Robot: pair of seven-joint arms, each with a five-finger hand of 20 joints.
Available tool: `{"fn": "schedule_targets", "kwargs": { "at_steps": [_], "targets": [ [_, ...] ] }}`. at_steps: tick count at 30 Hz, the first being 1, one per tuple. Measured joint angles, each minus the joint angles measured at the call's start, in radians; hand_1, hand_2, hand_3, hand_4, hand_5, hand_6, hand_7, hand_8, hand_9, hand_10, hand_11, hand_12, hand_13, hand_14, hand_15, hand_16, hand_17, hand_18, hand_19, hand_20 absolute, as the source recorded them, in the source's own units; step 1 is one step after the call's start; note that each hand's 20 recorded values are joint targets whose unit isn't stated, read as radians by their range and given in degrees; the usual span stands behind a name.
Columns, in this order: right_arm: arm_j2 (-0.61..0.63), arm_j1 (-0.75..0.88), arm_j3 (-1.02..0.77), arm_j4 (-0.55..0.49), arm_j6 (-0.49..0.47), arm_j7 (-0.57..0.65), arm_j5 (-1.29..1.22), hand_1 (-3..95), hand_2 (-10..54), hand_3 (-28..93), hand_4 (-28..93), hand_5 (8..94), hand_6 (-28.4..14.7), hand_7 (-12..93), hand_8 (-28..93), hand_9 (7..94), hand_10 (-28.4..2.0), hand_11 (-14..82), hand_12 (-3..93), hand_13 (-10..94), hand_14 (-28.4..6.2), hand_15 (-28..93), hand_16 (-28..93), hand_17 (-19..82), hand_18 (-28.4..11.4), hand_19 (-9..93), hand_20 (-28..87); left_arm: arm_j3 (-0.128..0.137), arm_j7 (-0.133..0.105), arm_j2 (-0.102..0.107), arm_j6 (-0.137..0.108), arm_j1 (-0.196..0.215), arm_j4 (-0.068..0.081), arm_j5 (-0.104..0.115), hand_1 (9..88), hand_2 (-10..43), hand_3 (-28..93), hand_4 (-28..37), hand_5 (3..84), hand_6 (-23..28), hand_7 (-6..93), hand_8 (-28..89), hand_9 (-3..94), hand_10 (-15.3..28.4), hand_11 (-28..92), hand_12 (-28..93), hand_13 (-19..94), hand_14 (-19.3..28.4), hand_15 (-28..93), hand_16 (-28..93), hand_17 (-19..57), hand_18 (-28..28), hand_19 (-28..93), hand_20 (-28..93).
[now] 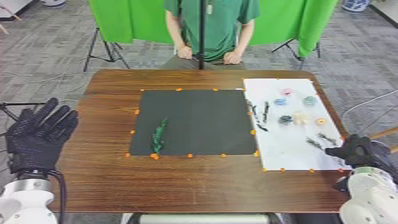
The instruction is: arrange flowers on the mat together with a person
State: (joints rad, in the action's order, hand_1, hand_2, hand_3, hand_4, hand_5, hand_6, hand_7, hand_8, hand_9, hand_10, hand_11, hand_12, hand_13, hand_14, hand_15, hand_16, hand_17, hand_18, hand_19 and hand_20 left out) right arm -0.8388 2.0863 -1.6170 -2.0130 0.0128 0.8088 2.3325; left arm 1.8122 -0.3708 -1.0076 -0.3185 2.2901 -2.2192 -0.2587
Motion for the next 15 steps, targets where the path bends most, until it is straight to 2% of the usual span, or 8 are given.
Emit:
{"fn": "schedule_targets", "kwargs": {
  "at_steps": [2, 6, 9, 15],
  "targets": [
    [-0.003, -0.006, 0.005, 0.004, 0.015, 0.005, -0.001, 39.2, -1.1, 71, -28, 64.2, -1.1, 39, 3, 55.8, -15.7, 54.5, 40.6, 43, -16.7, 70, 38, 17, -19.6, 64, 26, -0.001, 0.001, 0.000, 0.000, 0.000, 0.000, 0.000, 24.8, 15.7, 75, -28.3, 50.4, 8.3, 14.9, -9, 47.3, 16.3, 23, 13, 34, 17.6, 42, -5, -5.3, 16.8, 40, 18],
    [-0.003, -0.013, 0.023, 0.016, 0.073, 0.017, 0.004, 45.4, 4.5, 68, -28, 64.7, -0.2, 48, 8, 60.7, -14.1, 53.0, 45.7, 49, -15.7, 71, 39, 20, -19.7, 66, 28, -0.005, 0.001, 0.000, -0.001, 0.000, 0.000, 0.001, 24.8, 15.7, 75, -28.3, 50.4, 8.3, 15.0, -9, 47.3, 16.4, 23, 13, 34, 17.6, 42, -5, -5.3, 16.8, 40, 18],
    [-0.004, -0.013, 0.031, 0.021, 0.108, 0.026, 0.004, 46.3, 4.8, 69, -28, 64.7, -0.2, 50, 10, 61.8, -13.5, 52.6, 47.2, 50, -15.4, 72, 40, 21, -19.7, 67, 28, -0.007, 0.001, 0.000, -0.002, -0.001, 0.000, 0.002, 24.8, 15.7, 75, -28.3, 50.4, 8.3, 15.0, -9, 47.4, 16.3, 23, 13, 34, 17.6, 42, -5, -5.3, 16.8, 40, 18],
    [-0.005, -0.013, 0.033, 0.017, 0.120, 0.028, -0.003, 46.7, 3.6, 70, -28, 65.7, -0.7, 50, 11, 63.2, -13.2, 52.0, 48.7, 51, -15.0, 72, 40, 21, -19.8, 68, 28, -0.011, 0.002, 0.000, -0.002, -0.003, 0.000, 0.006, 24.7, 15.8, 75, -28.3, 50.5, 8.4, 15.1, -9, 47.5, 16.4, 23, 13, 34, 17.6, 42, -5, -5.4, 16.8, 40, 18]
  ]
}}
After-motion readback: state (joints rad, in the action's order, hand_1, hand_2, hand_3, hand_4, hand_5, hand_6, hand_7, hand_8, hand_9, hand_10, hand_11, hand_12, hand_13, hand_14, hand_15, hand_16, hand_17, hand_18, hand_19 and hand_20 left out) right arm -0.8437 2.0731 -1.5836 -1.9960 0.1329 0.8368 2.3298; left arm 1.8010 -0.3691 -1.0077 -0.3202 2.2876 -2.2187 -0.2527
